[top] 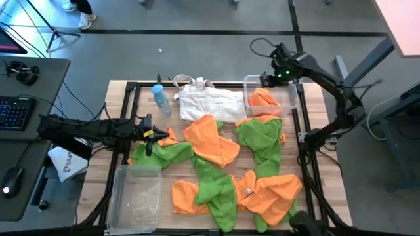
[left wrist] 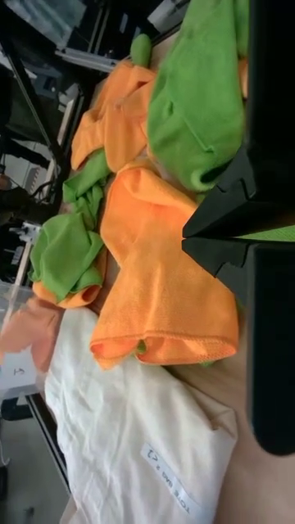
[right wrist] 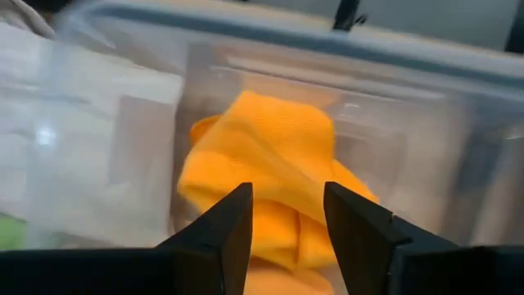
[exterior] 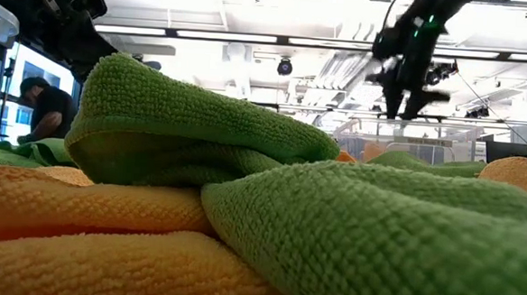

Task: Sort microfiber towel by color & place in baskets
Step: Put the green microfiber cloth into the bottom transparent bin

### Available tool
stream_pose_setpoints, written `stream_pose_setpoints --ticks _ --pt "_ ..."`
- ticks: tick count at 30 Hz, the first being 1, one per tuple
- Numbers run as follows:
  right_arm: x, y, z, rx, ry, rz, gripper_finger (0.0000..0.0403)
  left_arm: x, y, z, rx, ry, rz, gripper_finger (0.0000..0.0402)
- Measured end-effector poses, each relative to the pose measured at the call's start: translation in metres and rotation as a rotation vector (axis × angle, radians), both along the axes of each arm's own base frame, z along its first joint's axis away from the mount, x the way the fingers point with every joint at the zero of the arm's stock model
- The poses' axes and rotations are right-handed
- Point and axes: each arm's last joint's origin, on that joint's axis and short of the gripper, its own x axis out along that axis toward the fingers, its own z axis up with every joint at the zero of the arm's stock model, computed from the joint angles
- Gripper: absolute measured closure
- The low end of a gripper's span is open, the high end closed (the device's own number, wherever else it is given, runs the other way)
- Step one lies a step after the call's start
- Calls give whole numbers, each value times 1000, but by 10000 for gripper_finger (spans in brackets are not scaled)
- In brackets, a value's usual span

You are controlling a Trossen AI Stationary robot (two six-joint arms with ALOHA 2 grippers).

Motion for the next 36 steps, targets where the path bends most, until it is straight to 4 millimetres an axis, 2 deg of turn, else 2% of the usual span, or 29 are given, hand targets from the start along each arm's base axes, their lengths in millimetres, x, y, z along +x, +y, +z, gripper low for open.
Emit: stream_pose_setpoints --ticks 2,6,10,13,18,22,26,31,36 --pt "-5 12 18 -49 3 -10 254 0 0 0 -6 -1 15 401" --pt "-15 48 53 -186 -29 -34 254 -1 2 -1 -45 0 74 401" --pt "-26 90 78 -277 -105 -48 254 -1 2 -4 -47 28 88 401" --pt "-34 120 90 -297 -172 -43 254 0 2 -3 -65 50 99 401" --pt "-40 156 99 -313 -255 -18 254 6 2 23 -11 118 104 401" --pt "-32 172 100 -333 -283 18 254 17 1 52 -8 88 103 401" --pt "-21 182 97 -346 -280 45 254 25 0 72 -18 61 100 401" --pt "-11 194 95 -344 -275 118 254 36 -3 83 -45 48 2 401" --pt "-7 206 94 -337 -283 193 254 50 -5 83 -73 103 19 402"
